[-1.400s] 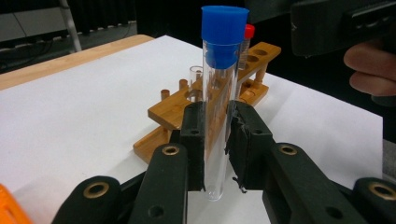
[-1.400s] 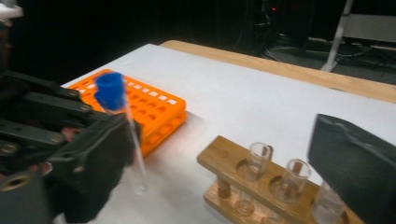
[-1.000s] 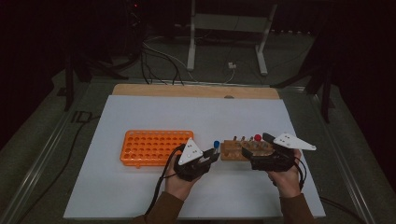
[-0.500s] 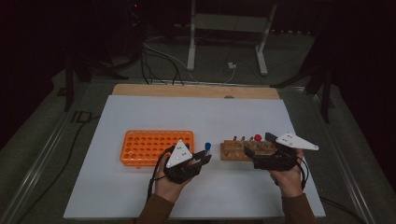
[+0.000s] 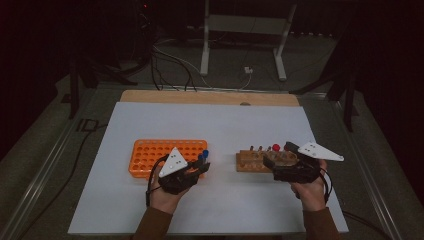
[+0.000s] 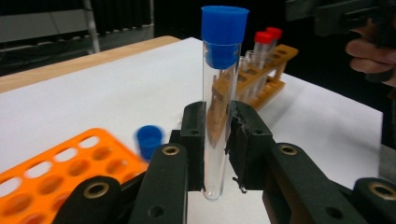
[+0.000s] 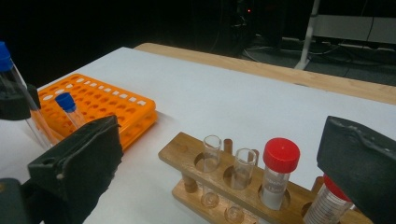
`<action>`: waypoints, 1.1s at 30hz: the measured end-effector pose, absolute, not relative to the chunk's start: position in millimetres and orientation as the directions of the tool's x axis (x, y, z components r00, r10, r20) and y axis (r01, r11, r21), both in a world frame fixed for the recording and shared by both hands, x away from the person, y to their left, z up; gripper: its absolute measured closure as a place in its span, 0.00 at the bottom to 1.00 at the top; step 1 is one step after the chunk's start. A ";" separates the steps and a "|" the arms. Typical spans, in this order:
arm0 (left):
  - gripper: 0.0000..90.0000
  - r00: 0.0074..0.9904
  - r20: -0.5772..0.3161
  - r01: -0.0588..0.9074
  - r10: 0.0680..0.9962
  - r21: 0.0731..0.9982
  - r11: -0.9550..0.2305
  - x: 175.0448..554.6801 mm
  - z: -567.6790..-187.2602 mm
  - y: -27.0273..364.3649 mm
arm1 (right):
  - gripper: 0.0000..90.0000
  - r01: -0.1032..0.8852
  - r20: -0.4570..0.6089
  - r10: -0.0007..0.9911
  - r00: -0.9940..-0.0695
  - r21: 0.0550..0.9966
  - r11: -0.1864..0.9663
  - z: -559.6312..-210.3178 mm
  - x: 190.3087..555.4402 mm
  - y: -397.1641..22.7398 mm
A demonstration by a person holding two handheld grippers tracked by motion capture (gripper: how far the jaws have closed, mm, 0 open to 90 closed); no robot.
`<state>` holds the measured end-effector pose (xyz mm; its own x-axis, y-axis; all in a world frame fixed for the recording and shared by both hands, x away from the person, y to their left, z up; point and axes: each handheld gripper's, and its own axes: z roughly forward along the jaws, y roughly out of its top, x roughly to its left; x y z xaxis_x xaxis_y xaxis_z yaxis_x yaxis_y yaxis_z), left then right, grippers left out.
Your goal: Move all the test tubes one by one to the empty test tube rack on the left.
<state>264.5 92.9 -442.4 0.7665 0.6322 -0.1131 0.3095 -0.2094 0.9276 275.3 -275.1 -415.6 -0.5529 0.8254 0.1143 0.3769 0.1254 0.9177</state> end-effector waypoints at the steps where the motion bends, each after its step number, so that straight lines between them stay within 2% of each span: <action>1: 0.85 0.762 -0.114 0.311 0.638 0.928 -0.206 265.3 -442.7 95.9 | 0.00 0.377 0.115 0.826 -0.552 0.918 0.125 -415.6 275.3 -275.3; 13: 0.85 0.667 -0.076 0.323 0.741 0.926 -0.196 275.4 -458.7 114.8 | 0.00 0.374 0.116 0.824 -0.555 0.920 0.122 -415.2 274.9 -275.6; 25: 0.85 0.635 -0.074 0.345 0.769 0.918 -0.196 283.3 -476.9 108.1 | 0.00 0.373 0.117 0.822 -0.558 0.920 0.122 -415.7 274.7 -275.3; 33: 0.85 0.649 -0.011 0.389 0.760 0.864 -0.319 283.3 -489.0 99.5 | 0.00 0.373 0.117 0.822 -0.557 0.920 0.122 -415.9 274.8 -277.3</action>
<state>283.3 99.5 -489.0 0.6493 0.7605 -0.0112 0.3890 -0.3193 0.8641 274.8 -277.3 -415.9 -0.5574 0.8220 0.1167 0.3731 0.1224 0.9197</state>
